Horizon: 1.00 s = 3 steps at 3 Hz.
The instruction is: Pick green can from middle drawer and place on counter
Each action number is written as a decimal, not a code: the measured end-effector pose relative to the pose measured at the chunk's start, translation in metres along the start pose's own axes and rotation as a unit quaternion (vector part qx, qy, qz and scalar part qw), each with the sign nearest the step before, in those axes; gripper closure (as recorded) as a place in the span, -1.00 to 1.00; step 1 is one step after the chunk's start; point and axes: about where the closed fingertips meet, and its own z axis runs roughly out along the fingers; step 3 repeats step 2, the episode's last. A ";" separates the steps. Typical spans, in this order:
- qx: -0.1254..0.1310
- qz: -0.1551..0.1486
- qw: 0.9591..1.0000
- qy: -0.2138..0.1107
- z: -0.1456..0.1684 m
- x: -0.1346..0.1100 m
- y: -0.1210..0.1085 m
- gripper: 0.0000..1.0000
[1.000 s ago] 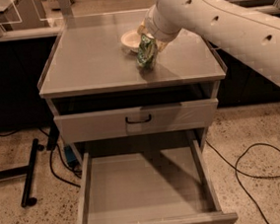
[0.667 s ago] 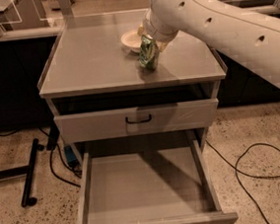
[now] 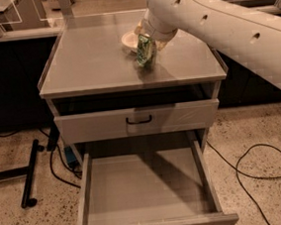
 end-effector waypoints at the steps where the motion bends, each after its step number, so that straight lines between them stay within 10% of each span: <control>1: -0.008 -0.009 1.000 -0.012 0.001 -0.003 0.000 -1.00; 3: -0.008 -0.009 1.000 -0.012 0.001 -0.003 0.000 -1.00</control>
Offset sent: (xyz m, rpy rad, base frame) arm -0.0010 0.0017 -0.0019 -0.0133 0.0234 0.0151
